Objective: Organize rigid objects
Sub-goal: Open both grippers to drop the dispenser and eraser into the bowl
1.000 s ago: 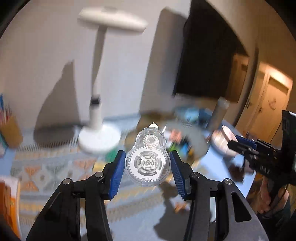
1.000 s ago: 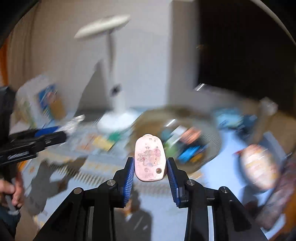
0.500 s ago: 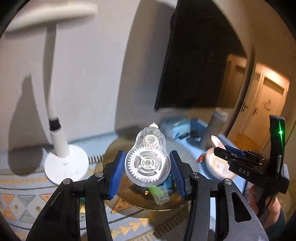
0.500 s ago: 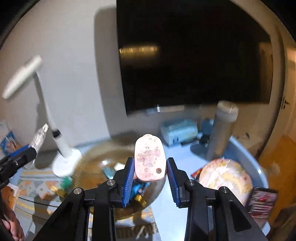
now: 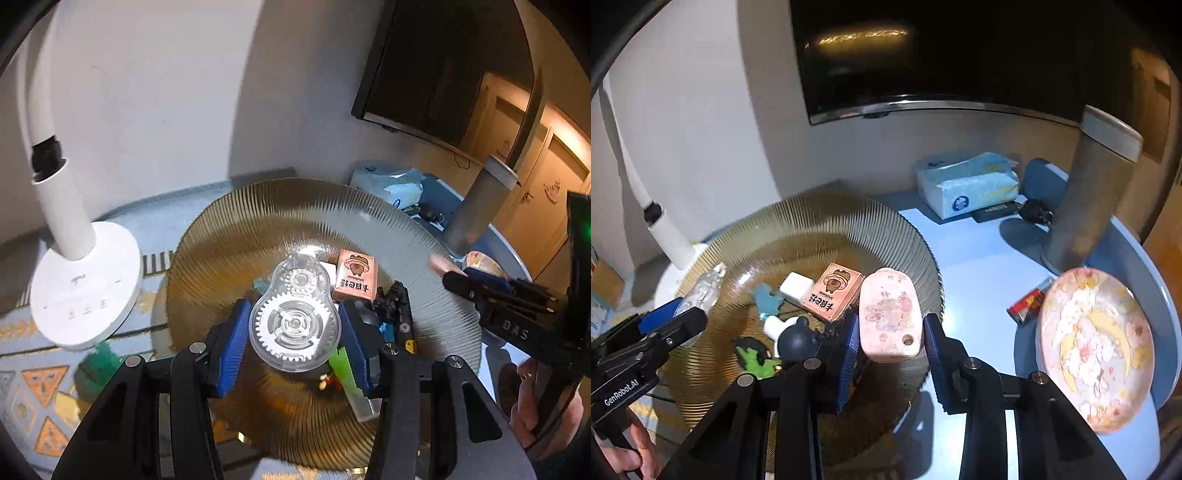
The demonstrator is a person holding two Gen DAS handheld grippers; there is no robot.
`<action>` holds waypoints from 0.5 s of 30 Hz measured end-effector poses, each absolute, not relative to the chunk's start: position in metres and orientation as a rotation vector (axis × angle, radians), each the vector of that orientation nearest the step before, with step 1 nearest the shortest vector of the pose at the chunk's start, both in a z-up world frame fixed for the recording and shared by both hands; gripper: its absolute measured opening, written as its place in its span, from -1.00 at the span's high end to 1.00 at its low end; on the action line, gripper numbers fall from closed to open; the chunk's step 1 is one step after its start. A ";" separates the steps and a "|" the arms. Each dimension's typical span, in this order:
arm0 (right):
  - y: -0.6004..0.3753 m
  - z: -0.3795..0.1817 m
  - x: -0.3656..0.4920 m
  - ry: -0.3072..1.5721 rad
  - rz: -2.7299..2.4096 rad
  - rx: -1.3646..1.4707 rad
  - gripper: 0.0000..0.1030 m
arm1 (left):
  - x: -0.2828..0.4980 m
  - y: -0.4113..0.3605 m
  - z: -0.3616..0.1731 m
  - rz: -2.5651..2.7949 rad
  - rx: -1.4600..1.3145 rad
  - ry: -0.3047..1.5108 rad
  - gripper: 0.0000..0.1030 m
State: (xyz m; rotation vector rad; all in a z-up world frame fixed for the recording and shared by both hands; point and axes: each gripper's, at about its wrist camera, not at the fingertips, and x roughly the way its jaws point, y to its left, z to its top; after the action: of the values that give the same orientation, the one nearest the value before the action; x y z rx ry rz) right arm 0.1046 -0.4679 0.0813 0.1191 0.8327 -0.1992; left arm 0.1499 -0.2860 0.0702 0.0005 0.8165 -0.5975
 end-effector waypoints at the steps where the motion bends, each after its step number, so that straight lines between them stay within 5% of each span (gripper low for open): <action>1: -0.468 0.083 0.107 0.824 -0.228 0.095 0.28 | 0.152 -0.287 0.072 -0.598 0.002 0.816 -0.18; 2: -0.468 0.085 0.108 0.817 -0.238 0.090 0.08 | 0.153 -0.288 0.075 -0.596 0.005 0.821 -0.47; 4: -0.478 0.092 0.100 0.792 -0.236 0.150 -0.13 | 0.147 -0.279 0.087 -0.599 -0.006 0.780 -0.50; 15: -0.455 0.143 0.029 0.746 -0.058 0.314 -0.14 | 0.074 -0.184 0.164 -0.617 -0.178 0.702 -0.52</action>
State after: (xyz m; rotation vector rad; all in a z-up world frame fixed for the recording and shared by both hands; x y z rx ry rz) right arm 0.0293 -0.4553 0.1427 0.3143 0.7456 -0.0585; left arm 0.0736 -0.1841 0.1642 -0.1782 0.7016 -0.6166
